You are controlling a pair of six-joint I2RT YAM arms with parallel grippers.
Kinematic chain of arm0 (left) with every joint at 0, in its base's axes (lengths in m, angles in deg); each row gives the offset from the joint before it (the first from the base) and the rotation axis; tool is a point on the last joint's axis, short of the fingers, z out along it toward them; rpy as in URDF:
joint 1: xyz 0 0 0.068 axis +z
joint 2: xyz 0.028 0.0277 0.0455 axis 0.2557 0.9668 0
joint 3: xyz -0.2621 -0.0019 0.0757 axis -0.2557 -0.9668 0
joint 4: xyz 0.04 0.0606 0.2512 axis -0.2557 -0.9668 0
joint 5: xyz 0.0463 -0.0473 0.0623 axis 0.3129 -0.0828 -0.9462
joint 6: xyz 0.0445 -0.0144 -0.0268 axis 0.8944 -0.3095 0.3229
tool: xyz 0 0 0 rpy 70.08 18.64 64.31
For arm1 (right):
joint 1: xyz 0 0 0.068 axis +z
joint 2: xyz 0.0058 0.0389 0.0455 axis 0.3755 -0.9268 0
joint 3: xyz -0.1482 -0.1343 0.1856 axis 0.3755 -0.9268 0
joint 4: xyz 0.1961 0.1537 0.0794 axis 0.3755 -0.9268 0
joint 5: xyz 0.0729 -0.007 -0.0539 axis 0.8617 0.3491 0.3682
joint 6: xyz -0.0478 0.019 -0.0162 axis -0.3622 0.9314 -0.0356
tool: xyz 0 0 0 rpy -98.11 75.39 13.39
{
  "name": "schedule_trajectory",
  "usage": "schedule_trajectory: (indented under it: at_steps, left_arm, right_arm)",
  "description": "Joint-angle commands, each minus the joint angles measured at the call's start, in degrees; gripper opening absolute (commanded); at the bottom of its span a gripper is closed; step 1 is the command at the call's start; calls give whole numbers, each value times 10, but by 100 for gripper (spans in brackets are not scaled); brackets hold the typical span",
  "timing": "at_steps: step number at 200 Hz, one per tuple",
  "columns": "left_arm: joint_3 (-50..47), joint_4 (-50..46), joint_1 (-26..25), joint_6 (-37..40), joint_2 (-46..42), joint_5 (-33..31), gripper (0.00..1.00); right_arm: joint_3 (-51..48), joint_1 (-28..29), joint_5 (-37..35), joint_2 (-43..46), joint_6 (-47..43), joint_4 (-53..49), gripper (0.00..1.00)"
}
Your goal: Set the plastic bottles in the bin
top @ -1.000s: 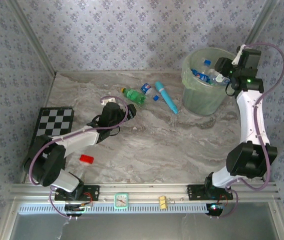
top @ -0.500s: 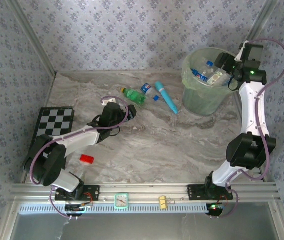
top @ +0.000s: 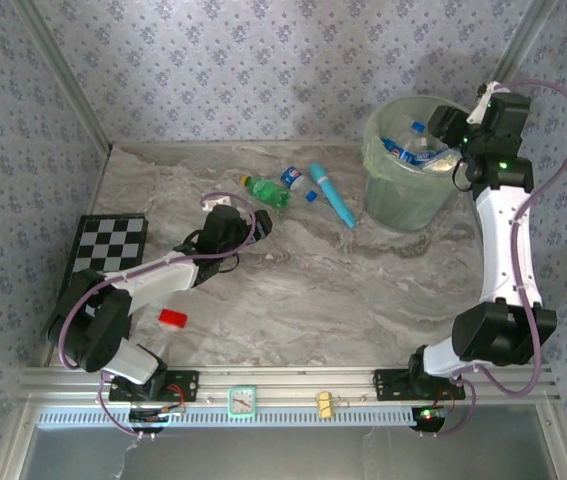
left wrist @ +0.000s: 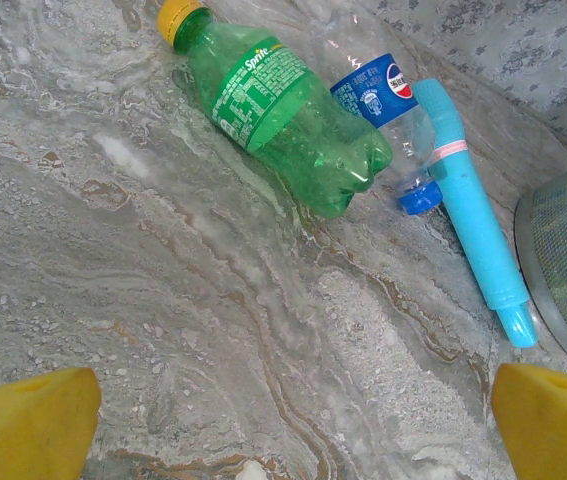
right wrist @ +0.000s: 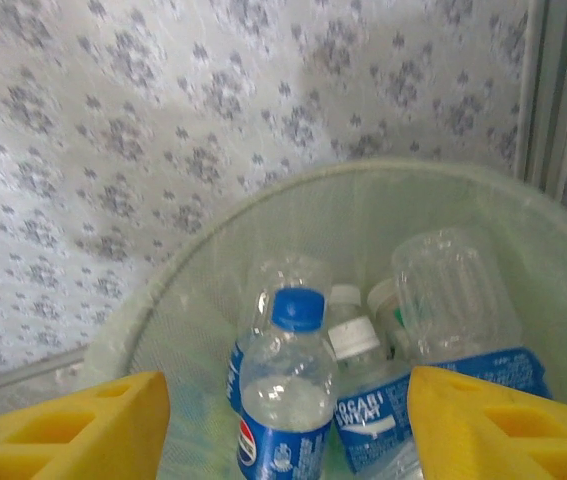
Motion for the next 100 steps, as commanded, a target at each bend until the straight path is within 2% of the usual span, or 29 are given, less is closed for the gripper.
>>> schedule_trajectory:
  at_steps: [1, 47, 100]
  left_arm:
    - [15, -4, 2, 3, -3, 3, 99]
    - [28, -17, 9, 13, -3, 9, 100]
    - [111, -82, 58, 3, 45, 51, 100]
  right_arm:
    - [-17, -5, 17, -18, 9, 10, 65]
    - [-21, -11, 27, -54, 12, 0, 65]
    - [-1, -17, 40, -54, 23, -8, 70]
